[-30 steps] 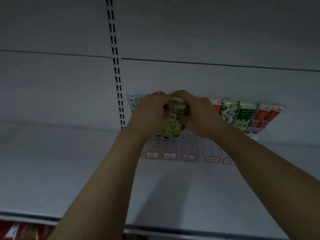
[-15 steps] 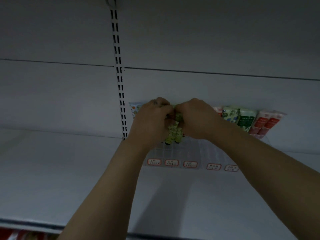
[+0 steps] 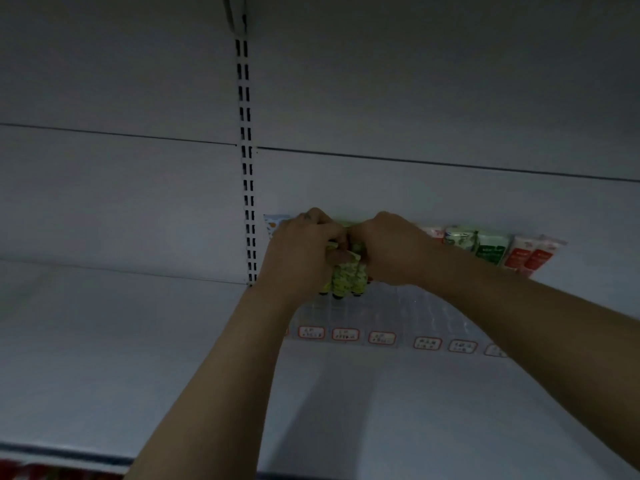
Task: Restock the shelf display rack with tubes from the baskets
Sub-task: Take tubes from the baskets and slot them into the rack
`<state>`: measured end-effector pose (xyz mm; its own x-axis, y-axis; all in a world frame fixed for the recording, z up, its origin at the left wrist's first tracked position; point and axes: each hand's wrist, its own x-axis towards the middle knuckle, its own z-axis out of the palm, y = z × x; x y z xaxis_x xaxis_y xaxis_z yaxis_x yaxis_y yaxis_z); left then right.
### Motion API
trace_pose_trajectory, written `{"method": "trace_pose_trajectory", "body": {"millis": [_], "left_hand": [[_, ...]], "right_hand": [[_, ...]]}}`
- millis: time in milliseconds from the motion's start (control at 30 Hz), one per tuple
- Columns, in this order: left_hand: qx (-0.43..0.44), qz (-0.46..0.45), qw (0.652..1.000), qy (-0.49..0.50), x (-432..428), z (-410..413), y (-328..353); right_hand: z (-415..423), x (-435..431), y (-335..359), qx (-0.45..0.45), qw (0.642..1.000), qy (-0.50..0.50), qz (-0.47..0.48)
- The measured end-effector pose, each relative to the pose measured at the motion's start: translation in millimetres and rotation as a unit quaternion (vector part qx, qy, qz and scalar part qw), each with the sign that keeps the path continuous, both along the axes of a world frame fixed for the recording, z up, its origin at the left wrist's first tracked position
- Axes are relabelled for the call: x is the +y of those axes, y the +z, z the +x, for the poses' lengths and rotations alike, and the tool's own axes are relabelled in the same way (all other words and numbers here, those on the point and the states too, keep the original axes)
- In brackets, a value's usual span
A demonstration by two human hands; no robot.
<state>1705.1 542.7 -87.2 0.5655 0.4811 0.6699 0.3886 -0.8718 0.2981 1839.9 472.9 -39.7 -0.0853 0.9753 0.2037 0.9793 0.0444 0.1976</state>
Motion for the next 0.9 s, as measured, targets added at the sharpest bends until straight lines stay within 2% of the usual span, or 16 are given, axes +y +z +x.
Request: {"method": "trace_pose_trajectory", "body": {"millis": [300,667,800,900], "left_hand": [[-0.017,-0.011,0.999,0.025,-4.5,3.3,-0.4],[-0.021,-0.014,0.999,0.025,-3.5,5.8,1.7],[-0.006,-0.028,0.999,0.038,-9.7,4.9,2.2],[0.049,-0.022,0.997,0.058,-19.2,0.5,1.2]], "right_hand": [[17.2,-13.4,-31.8,0.055,0.993,0.004,0.102],[-1.1,8.9,-16.5,-0.025,0.998,-0.053,0.023],[-4.7,3.3,-18.9,-0.011,0.998,-0.067,0.018],[-4.1,-10.4,-22.2,0.046,0.997,-0.06,0.024]]}}
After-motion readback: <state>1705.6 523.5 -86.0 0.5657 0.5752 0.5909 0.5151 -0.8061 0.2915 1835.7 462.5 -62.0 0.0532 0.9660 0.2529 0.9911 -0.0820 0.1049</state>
